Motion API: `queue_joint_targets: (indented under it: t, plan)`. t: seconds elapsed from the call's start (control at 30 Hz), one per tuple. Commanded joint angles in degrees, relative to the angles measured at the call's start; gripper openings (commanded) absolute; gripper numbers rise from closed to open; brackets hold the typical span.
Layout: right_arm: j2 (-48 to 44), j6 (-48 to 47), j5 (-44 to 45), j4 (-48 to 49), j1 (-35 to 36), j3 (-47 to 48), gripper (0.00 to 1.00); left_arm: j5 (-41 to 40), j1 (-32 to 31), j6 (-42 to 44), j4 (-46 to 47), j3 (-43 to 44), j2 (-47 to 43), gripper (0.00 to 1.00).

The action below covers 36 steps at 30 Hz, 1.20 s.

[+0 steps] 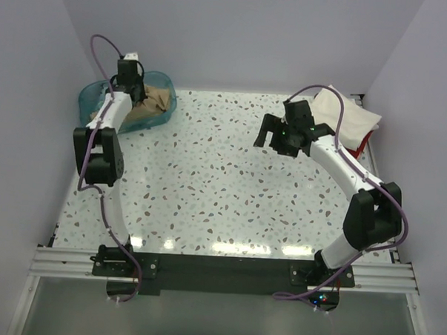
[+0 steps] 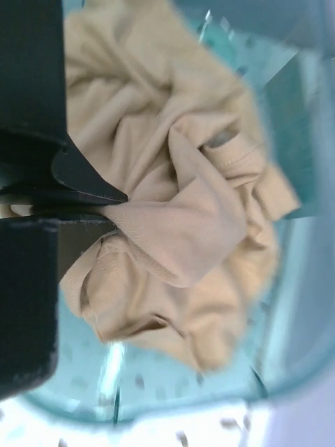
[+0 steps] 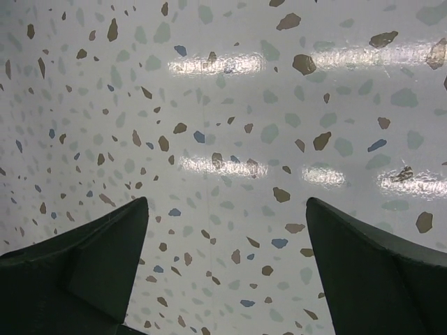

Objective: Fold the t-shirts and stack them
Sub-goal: Grab the tshirt from the pile, then move the tshirt to the center of the board

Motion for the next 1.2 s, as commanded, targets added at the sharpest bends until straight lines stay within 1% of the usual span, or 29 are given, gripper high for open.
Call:
queue_joint_targets:
  t: [0.0,0.03,0.1,0.13,0.2,0.23,0.27,0.3,0.33,0.37,0.43,0.47,0.5,0.53,0.57,0.6,0.63,0.67,0.7,0.73,0.77,0.8,0.87,0.93,1.03,1.17]
  plan:
    - [0.27,-1.49,-2.62,1.88,0.29,2.96,0.97,2.34,-0.04,-2.16,5.30,-0.01,-13.84,0.00]
    - [0.19,-1.75,-2.98,1.79,0.29,2.96,0.97,3.22,-0.04,-2.87,5.03,-1.14,-17.69,0.00]
    - [-0.25,-2.54,-3.59,2.06,0.21,2.52,0.97,6.47,-0.39,-4.10,5.12,-3.25,-22.19,0.00]
    - [-0.51,-2.90,-4.20,2.23,0.29,1.91,0.97,7.53,-0.74,-4.45,5.20,-5.61,-26.91,0.00]
    - [-1.30,-3.60,-4.74,2.41,0.29,1.47,0.97,12.70,-1.80,-4.72,5.38,-8.00,-31.94,0.00]
    - [-1.48,-3.86,-5.09,2.41,0.21,1.03,0.97,14.98,-1.89,-4.98,5.29,-9.49,-36.84,0.00]
    - [-2.09,-4.21,-5.52,2.58,0.29,0.85,0.97,20.66,-3.37,-6.37,5.12,-10.03,-39.24,0.00]
    - [-2.36,-4.65,-5.96,2.58,0.21,0.67,0.97,23.24,-3.64,-7.78,5.03,-10.90,-41.44,0.00]
    - [-2.62,-5.01,-6.66,2.58,0.29,0.41,0.97,25.36,-3.91,-9.36,5.20,-11.61,-45.98,0.00]
    - [-2.89,-5.27,-7.11,2.24,0.29,0.24,0.97,28.95,-4.52,-12.34,5.46,-12.31,-48.12,0.00]
    - [-3.94,-6.15,-7.64,1.97,0.29,-0.64,0.97,31.43,-5.05,-15.16,6.78,-15.47,-54.25,0.00]
    - [-4.47,-6.50,-8.25,1.27,0.21,-1.08,0.97,33.79,-5.31,-18.22,7.05,-16.70,-56.03,0.00]
    - [-5.78,-7.03,-8.34,1.27,0.29,-1.52,0.97,34.95,-5.32,-19.47,7.14,-19.67,-57.61,0.00]
    - [-6.40,-7.29,-8.43,1.35,0.21,-3.09,0.97,36.35,-5.32,-20.35,7.40,-22.05,-60.76,0.02]
    - [-7.28,-7.56,-8.52,1.61,0.29,-4.06,0.97,36.54,-5.32,-22.28,7.66,-24.86,-62.36,0.08]
    - [-8.50,-7.82,-8.43,1.70,0.21,-5.03,0.97,36.28,-5.32,-22.73,6.10,-30.10,-64.64,0.16]
    - [-9.12,-8.08,-8.25,1.44,0.29,-6.69,0.97,33.41,-5.32,-22.91,3.91,-32.59,-65.44,0.39]
    - [-9.74,-8.09,-7.82,1.27,0.29,-7.49,0.97,31.03,-5.32,-23.26,1.19,-34.79,-65.98,0.55]
    - [-10.35,-8.09,-7.64,1.00,0.21,-8.37,0.97,27.61,-5.32,-23.26,-7.10,-37.95,-65.89,0.67]
    - [-11.93,-7.82,-7.55,0.57,0.29,-10.12,0.97,20.09,-5.32,-23.44,-11.71,-39.11,-65.02,0.82]
    - [-12.64,-7.21,-7.46,0.21,0.21,-11.09,0.97,17.93,-5.23,-22.92,-18.11,-40.43,-64.23,0.85]
    - [-13.43,-6.86,-7.11,0.04,0.29,-13.37,0.97,16.69,-5.23,-21.52,-19.74,-42.79,-63.09,0.87]
    - [-16.24,-5.98,-6.67,0.38,0.29,-16.19,0.97,15.37,-5.23,-18.79,-20.90,-45.44,-62.99,0.88]
    - [-18.61,-4.49,-6.67,1.52,0.29,-20.66,0.97,14.48,-5.23,-18.00,-21.08,-48.96,-63.78,0.89]
    - [-19.76,-2.38,-7.46,2.06,0.38,-24.27,0.97,15.88,-5.32,-16.15,-20.55,-52.39,-64.22,0.89]
    - [-20.29,-0.09,-8.87,3.63,1.08,-26.48,0.95,22.46,-5.32,-14.30,-19.93,-56.34,-64.05,0.88]
